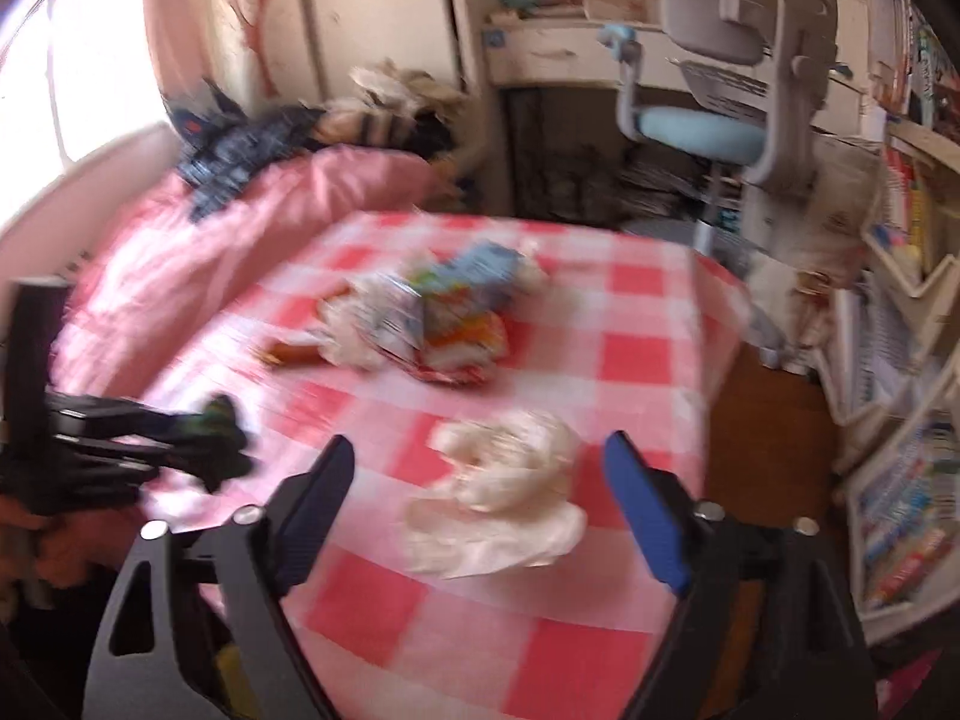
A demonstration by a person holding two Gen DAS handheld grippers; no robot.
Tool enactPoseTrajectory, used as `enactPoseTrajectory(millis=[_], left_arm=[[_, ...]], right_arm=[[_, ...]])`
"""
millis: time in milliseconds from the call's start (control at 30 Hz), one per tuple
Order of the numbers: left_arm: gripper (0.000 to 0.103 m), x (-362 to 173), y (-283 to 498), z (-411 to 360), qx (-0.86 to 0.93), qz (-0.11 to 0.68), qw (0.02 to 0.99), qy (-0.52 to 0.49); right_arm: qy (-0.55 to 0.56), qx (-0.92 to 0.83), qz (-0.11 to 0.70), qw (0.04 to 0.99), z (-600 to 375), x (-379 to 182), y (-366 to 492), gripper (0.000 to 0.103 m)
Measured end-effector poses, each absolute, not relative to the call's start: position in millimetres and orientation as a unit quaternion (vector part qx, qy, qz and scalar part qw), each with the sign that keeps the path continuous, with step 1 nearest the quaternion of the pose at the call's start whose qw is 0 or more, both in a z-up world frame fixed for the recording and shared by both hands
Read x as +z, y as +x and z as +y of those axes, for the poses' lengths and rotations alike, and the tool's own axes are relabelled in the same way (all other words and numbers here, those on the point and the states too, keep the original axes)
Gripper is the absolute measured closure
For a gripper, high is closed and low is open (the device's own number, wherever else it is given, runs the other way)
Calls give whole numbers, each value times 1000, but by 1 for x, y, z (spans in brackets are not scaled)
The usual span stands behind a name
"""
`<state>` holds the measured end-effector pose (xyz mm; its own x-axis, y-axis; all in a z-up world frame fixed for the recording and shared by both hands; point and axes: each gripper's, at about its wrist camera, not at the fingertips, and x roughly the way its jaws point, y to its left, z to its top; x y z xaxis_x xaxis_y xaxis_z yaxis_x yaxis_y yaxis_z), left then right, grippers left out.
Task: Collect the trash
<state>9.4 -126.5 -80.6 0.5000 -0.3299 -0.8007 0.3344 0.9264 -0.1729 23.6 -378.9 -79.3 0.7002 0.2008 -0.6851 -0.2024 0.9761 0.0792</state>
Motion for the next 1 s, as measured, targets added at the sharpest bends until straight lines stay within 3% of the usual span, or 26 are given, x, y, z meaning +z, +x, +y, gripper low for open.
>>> enactPoseTrajectory(millis=[133, 167, 200, 300, 567, 767, 833, 900, 1000], left_arm=[[73, -78, -15, -123, -195, 459, 867, 0], [73, -78, -21, -122, -195, 459, 867, 0], [73, -79, -26, -123, -195, 459, 867, 1], [73, -81, -42, -122, -196, 460, 866, 8], [73, -89, -85, -117, -191, 480, 856, 24], [70, -111, -129, -104, -194, 538, 820, 37], [66, -119, -142, -102, -199, 555, 806, 47], [59, -123, -150, -102, -194, 559, 803, 66], [42, -118, -152, -103, -189, 547, 812, 76]], right_arm=[[14, 85, 429, 899, -387, -115, 52, 22], [22, 90, 438, 894, -387, -122, 55, 37], [29, 97, 449, 888, -386, -128, 59, 67], [25, 118, 460, 880, -378, -133, 58, 87], [-1, 211, 425, 880, -334, -97, -13, 87], [-72, 269, 467, 839, -274, -133, -84, 86], [-113, 282, 514, 802, -251, -161, -99, 78], [-150, 277, 539, 781, -241, -181, -103, 51], [-160, 253, 538, 788, -243, -180, -98, 48]])
